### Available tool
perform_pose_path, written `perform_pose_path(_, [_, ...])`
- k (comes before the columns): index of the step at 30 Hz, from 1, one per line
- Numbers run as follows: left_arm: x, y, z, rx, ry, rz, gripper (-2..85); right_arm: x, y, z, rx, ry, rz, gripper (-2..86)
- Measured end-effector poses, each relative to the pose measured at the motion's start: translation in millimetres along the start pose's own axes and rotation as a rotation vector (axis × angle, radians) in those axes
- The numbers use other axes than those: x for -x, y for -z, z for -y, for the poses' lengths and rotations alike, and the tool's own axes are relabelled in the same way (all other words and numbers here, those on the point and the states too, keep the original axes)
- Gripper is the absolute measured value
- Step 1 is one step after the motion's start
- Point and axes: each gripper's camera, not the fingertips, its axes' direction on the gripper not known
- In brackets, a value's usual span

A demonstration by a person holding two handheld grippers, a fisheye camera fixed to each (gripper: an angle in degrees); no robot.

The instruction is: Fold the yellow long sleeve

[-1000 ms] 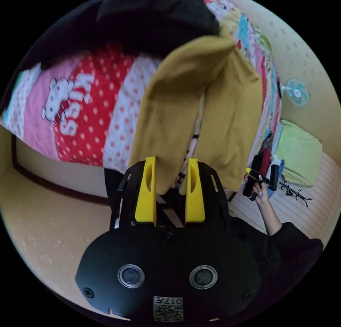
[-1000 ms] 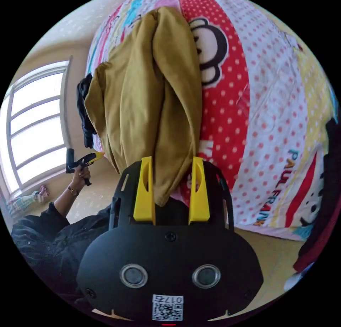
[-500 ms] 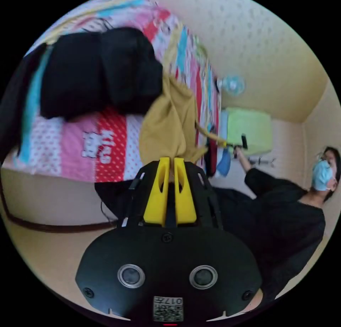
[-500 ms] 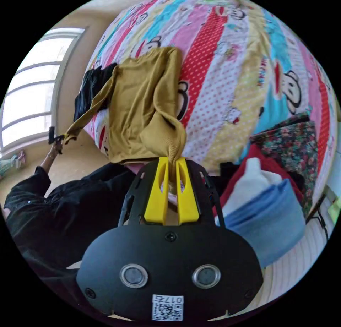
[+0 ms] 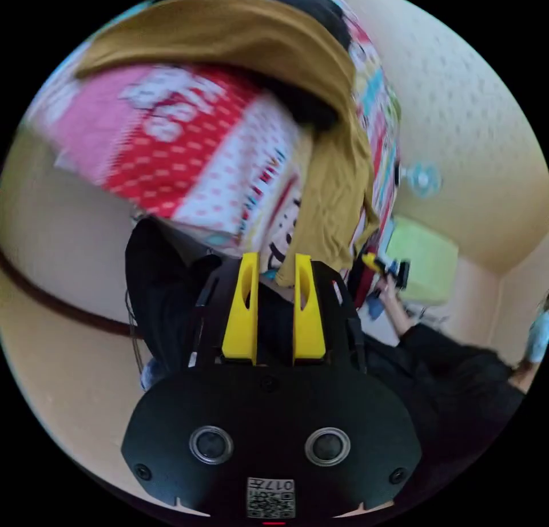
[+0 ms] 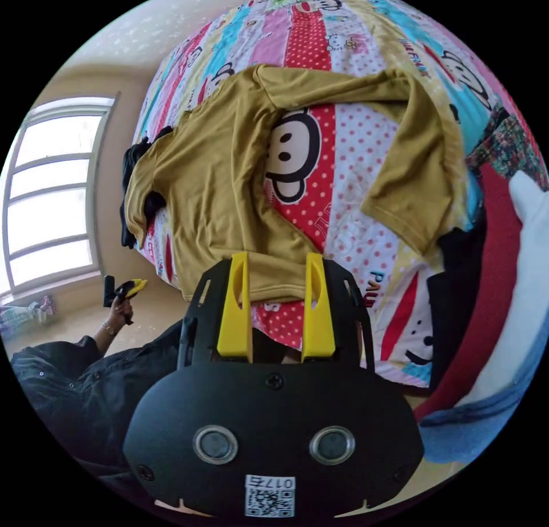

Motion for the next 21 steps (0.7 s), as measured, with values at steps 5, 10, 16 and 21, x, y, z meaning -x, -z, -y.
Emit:
perform_pose_path(5, [-37.1, -100.2, 37.4, 0.237, -0.109, 0.124, 13.2, -20.6, -30.6, -9.9, 0.134, -0.037, -0.050, 13.4])
perform_pose_path(10, [-30.9, -90.4, 34.3, 0.306, -0.079, 0.217, 3.5, -17.7, -47.7, -32.6, 0.284, 0.050, -0.101, 5.2])
perform_pose_path(16, [-8.2, -19.1, -17.9, 0.341, -0.144, 0.131, 2.2, -10.2, -14.4, -91.1, 0.276, 0.202, -0.202, 2.9])
perform_pose_path(21, [57.6, 20.1, -34.5, 0.221, 0.142, -0.028, 5.3, -42.1, -34.7, -120.3, 0.359, 0.053, -0.145, 4.3])
